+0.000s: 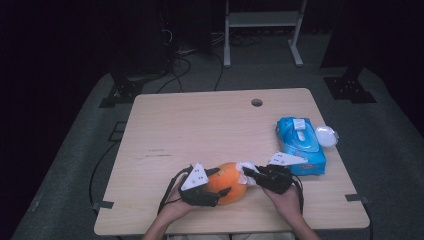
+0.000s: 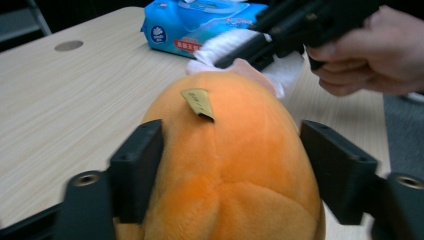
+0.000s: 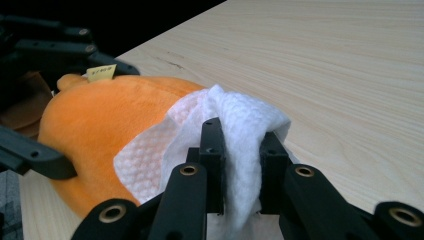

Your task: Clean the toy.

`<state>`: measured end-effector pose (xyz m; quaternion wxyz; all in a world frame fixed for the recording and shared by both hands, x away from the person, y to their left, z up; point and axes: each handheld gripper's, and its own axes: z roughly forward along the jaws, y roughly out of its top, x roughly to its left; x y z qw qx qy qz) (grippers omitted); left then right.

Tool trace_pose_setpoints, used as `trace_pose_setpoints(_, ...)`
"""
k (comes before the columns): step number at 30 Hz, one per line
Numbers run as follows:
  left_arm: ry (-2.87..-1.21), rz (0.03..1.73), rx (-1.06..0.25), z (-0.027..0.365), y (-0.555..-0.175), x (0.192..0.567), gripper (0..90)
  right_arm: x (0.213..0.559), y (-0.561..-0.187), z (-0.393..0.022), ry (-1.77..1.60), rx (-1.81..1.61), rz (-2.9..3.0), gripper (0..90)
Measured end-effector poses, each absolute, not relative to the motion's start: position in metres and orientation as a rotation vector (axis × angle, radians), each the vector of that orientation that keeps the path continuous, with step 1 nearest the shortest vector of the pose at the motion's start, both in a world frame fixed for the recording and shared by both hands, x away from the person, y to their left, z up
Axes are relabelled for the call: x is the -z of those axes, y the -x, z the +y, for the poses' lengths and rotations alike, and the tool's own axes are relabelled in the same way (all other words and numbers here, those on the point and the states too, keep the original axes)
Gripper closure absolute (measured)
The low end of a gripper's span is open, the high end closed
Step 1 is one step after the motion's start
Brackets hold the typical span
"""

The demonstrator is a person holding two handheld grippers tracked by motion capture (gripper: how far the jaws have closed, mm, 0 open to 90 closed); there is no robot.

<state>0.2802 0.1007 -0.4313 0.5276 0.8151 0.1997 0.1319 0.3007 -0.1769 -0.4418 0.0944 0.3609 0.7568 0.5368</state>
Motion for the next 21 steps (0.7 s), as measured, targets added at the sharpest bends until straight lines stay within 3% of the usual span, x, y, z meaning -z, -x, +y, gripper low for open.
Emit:
trace_pose_setpoints(3,-1.932,0.523,-0.301,0.103,-0.283,0.430,19.1,0.434,-0.295,-0.172,-1.031,-1.603,2.239,77.3)
trace_pose_setpoints(9,-1.972,0.463,-0.309,0.105,-0.279,0.434,31.8,0.435,-0.295,-0.169,-1.007,-1.614,2.250,77.4)
trace_pose_setpoints(21,-1.987,0.388,-0.245,0.111,-0.277,0.436,32.8,0.437,-0.297,-0.169,-1.050,-1.595,2.249,77.4)
